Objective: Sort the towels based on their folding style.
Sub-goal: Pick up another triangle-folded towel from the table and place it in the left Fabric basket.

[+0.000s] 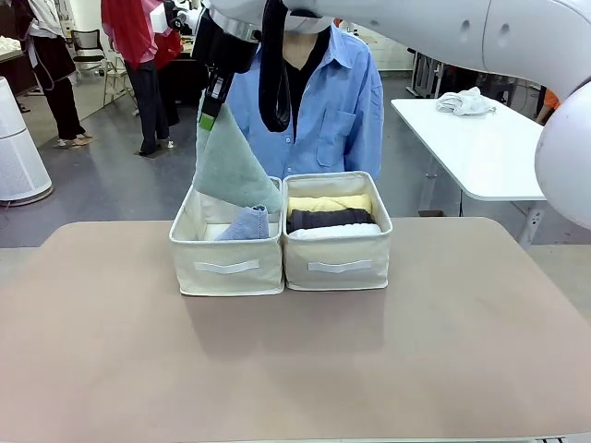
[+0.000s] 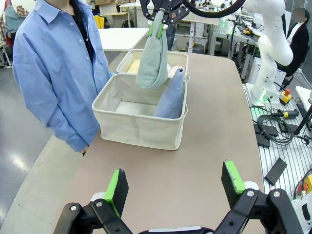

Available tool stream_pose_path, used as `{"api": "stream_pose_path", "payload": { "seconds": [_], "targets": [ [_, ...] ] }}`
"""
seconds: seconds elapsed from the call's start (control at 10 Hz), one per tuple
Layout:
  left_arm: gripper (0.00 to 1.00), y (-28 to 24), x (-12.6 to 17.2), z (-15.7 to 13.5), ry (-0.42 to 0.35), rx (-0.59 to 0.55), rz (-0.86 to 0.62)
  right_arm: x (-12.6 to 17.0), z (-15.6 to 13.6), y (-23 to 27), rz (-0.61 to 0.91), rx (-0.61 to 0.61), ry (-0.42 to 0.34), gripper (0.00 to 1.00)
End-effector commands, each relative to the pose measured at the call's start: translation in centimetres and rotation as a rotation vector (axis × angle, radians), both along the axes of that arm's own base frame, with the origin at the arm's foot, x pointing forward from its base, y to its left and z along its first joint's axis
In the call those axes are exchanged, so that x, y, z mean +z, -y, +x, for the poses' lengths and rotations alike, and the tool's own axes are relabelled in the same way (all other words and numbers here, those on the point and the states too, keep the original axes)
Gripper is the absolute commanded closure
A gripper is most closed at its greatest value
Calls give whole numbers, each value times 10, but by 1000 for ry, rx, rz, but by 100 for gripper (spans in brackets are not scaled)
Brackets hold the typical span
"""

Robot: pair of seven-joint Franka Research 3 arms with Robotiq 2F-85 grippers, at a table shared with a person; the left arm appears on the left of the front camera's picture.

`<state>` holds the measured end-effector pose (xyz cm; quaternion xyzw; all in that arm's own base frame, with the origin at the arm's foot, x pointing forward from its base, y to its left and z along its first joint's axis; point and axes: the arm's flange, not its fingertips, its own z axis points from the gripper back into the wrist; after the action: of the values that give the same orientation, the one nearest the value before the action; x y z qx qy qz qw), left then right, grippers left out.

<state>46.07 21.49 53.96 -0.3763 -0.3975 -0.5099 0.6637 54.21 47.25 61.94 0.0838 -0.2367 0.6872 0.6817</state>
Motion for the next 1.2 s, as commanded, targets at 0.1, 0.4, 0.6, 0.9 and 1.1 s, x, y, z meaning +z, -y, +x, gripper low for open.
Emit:
{"api": "stream_pose_path", "payload": {
  "seconds": [0.1,0.4,0.6,0.9,1.1],
  "targets": [
    [0,-1,0,-2,-1,0,3,-8,14,-13,12,8,7,85],
    [0,-1,0,-2,-1,0,3,-19,19,-22,2,23,-10,85],
    [0,-1,0,-2,-1,0,3,-30,23,-24,-9,23,-27,85],
    [0,-1,0,-2,-1,0,3,-51,27,-33,-60,43,-46,85],
    [0,-1,0,-2,-1,0,3,-64,30,-40,-85,63,-73,85]
  ]
}}
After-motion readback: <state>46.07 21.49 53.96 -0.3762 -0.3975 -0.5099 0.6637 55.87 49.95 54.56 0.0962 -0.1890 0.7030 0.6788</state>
